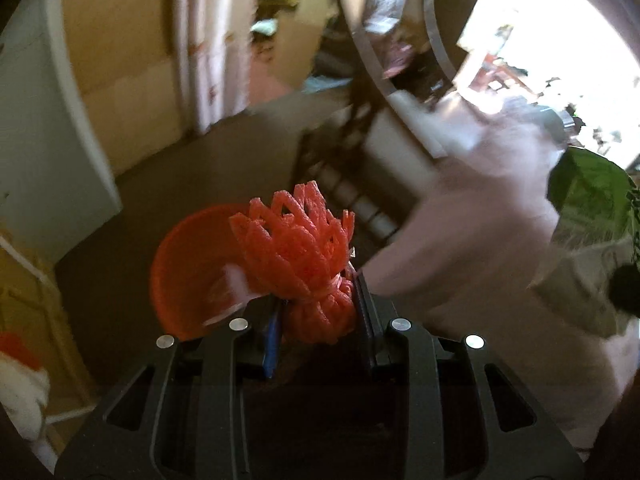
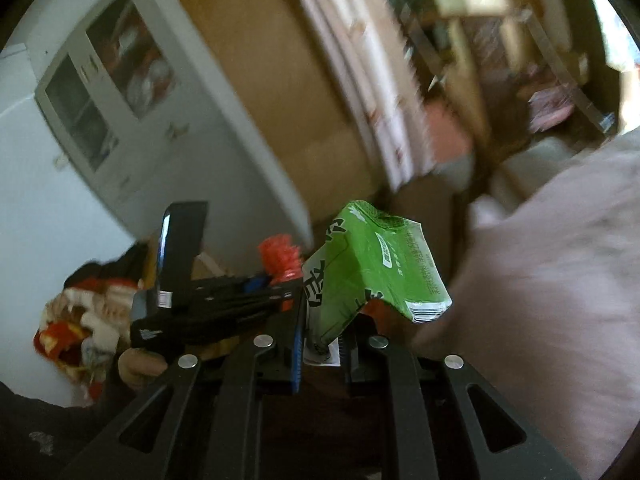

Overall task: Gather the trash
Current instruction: 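Carry both items to the orange basket and open both tools over it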

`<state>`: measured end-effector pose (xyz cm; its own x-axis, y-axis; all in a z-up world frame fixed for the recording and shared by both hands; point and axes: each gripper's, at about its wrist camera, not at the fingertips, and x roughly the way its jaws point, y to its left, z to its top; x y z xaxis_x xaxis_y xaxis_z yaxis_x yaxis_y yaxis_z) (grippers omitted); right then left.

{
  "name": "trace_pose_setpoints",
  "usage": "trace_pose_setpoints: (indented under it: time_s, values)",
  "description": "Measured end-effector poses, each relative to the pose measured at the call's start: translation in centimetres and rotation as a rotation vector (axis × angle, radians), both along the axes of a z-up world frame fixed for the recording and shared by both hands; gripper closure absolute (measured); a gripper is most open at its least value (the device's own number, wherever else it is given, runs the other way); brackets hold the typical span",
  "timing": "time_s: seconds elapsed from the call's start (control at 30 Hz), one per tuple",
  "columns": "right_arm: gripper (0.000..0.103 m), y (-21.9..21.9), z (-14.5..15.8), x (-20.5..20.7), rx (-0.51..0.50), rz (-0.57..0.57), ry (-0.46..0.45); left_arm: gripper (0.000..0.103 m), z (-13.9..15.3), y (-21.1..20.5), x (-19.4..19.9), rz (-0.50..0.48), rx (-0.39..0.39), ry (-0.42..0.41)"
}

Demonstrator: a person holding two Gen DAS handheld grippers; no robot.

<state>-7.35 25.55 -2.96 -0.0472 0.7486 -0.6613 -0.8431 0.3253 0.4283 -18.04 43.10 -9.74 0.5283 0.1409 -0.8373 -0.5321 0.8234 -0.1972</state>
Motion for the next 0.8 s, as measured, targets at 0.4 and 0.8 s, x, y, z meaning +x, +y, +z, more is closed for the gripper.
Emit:
trace_pose_setpoints:
  time_s: [0.4,0.8]
  values:
    - [0.088,12.7,-11.9,0.5,-0.236,0.098,0.142,0.071,-10.4,7.2,-1.5,0.127,-0.149,0.212]
    - [0.086,17.2,-16.7,2.1,-0.329,0.121,0.213,0.068,-13.5,8.3,-1.1,0.144,-0.156,0.276]
